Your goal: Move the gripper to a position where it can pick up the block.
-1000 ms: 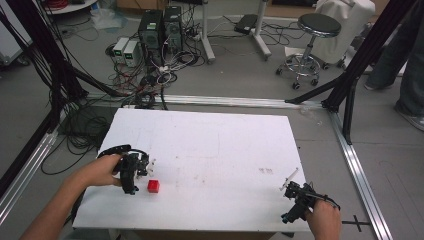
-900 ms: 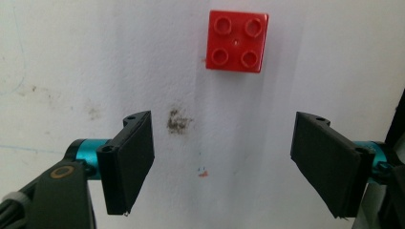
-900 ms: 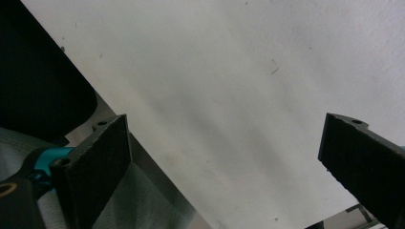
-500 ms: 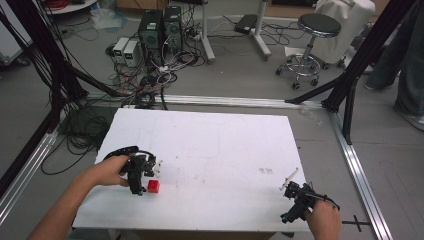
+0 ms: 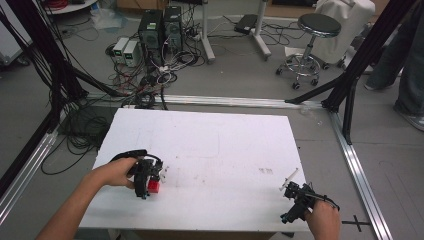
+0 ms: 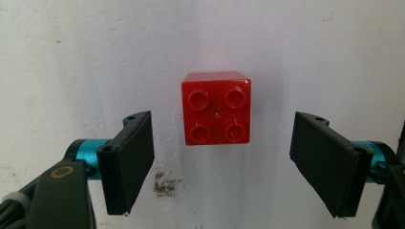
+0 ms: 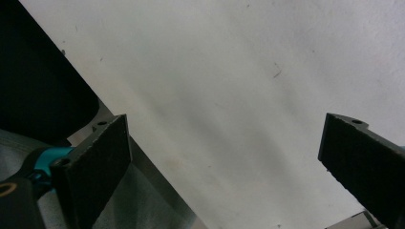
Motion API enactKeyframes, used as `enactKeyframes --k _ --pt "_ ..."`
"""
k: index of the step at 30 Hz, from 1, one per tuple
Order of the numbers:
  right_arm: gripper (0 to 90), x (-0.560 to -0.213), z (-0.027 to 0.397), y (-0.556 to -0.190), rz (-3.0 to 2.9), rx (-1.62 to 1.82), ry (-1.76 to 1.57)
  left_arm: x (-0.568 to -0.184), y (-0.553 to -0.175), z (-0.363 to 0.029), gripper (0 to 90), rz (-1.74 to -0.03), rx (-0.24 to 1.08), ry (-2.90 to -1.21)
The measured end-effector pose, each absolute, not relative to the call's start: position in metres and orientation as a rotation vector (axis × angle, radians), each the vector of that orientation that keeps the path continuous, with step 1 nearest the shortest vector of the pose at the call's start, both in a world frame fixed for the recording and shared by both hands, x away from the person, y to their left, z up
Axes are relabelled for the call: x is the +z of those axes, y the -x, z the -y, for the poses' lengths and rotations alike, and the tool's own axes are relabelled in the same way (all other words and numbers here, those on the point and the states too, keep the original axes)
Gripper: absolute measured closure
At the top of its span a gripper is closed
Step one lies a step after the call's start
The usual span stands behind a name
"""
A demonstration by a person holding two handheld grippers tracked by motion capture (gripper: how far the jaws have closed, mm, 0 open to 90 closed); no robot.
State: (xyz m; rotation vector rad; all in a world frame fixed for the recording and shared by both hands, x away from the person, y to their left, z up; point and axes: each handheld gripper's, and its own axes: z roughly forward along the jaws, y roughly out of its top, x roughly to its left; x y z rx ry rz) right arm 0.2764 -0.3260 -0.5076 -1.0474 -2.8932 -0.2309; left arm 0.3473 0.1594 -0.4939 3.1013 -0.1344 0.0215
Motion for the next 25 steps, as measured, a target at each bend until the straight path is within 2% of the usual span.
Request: enactKeyframes --k 25 --pt "3.3 -0.508 0.324 -0.277 2.892 -0.236 1.040 -0.504 -0.353 -0.152 23.4 0.138 -0.018 -3.137"
